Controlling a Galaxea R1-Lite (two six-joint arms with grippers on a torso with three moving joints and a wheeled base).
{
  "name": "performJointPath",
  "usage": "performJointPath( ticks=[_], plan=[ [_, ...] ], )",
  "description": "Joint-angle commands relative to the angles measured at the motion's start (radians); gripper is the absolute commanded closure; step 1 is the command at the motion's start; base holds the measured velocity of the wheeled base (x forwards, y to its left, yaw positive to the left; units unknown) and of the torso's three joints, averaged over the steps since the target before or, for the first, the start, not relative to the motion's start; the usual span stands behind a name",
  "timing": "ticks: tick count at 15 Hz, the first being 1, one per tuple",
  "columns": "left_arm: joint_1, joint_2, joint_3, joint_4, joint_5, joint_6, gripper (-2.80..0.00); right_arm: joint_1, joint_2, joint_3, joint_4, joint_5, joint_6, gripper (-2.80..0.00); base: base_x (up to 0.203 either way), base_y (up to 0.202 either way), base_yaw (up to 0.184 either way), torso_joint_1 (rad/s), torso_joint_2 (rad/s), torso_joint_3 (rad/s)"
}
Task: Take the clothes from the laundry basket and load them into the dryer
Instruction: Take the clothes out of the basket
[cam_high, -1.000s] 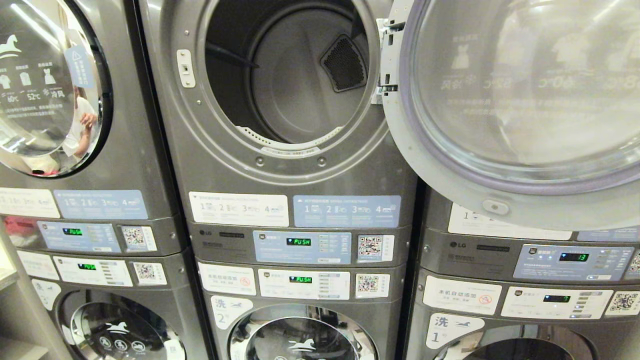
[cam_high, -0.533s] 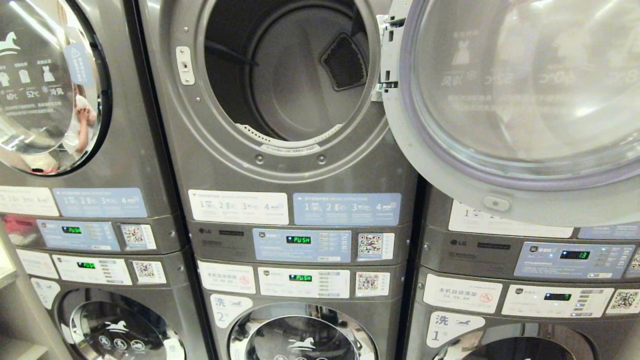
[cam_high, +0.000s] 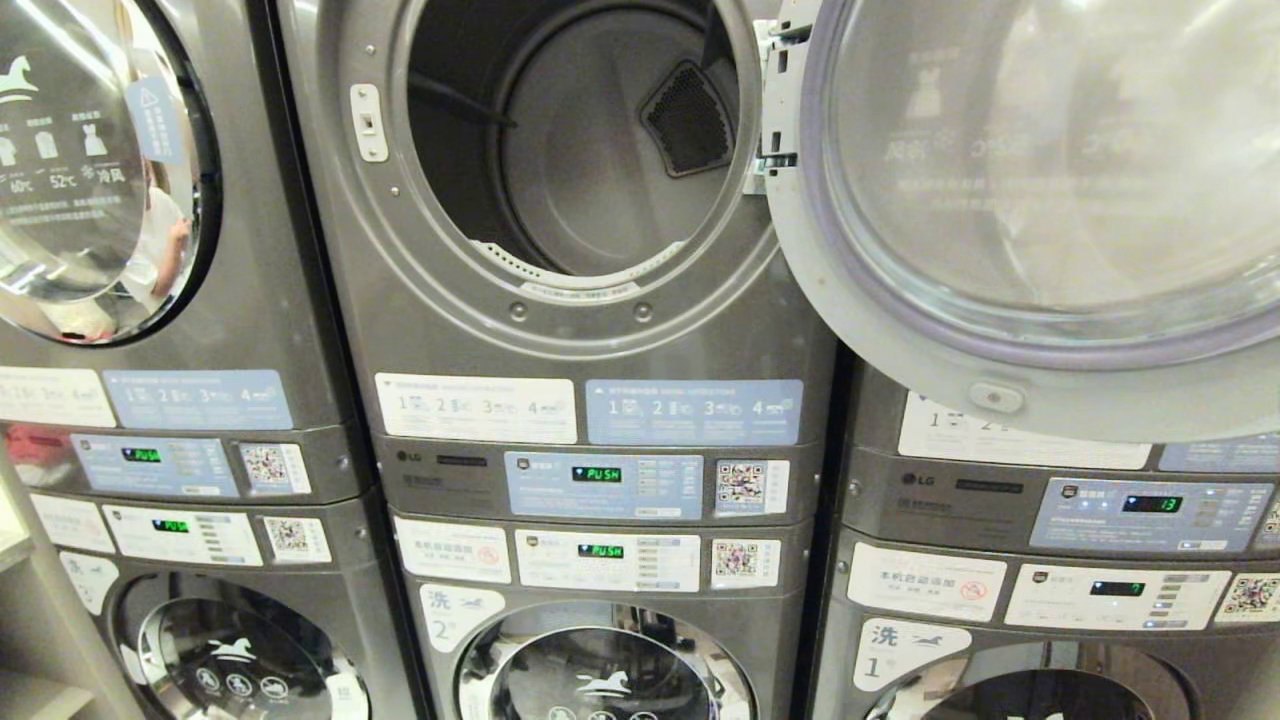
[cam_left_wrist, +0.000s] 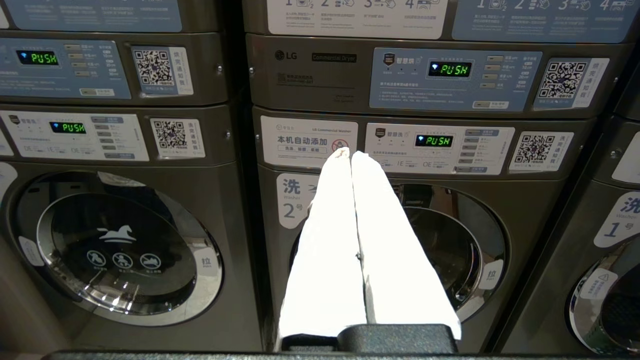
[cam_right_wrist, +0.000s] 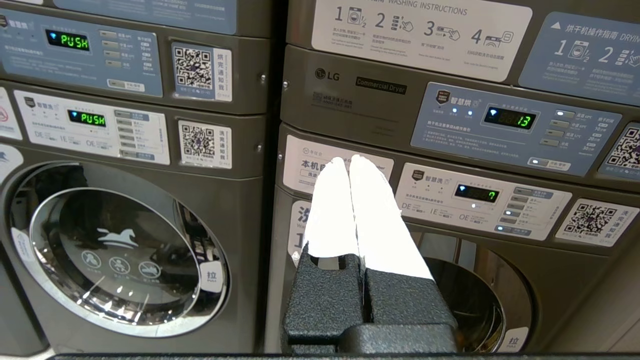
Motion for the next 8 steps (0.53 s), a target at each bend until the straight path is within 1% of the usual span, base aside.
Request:
performJointPath(
  ticks=[1,8],
  plan=[
    [0.0,-0.002,0.0,0.0,0.0,0.0,0.0,0.0,-0.002,0.0,0.0,0.001,-0.002,0.0,0.0,0.0,0.0,-0.061,0.12,0.068],
    [0.0,-0.002,0.0,0.002,0.0,0.0,0.0,0.0,-0.002,0.0,0.0,0.002,-0.002,0.0,0.0,0.0,0.0,-0.057,0.13,0.071]
  ],
)
